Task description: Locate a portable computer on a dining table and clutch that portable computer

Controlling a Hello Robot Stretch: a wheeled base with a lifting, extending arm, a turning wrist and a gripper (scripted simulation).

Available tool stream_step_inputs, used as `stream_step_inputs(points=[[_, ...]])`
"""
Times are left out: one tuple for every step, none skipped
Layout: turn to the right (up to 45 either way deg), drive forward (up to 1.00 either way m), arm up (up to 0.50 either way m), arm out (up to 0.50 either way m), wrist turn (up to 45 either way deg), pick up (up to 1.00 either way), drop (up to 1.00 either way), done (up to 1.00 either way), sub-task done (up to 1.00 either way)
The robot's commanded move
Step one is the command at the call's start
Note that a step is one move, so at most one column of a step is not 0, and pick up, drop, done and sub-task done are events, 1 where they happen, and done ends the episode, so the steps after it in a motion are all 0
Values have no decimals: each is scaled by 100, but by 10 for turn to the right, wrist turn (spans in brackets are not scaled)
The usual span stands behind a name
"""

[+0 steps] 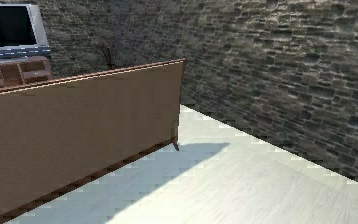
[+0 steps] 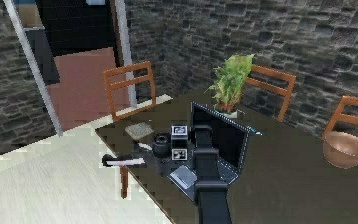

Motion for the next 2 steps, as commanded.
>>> stream_step_inputs(points=[[0,0,0,0,450,0,0,0,0],[0,0,0,0,360,0,0,0,0]])
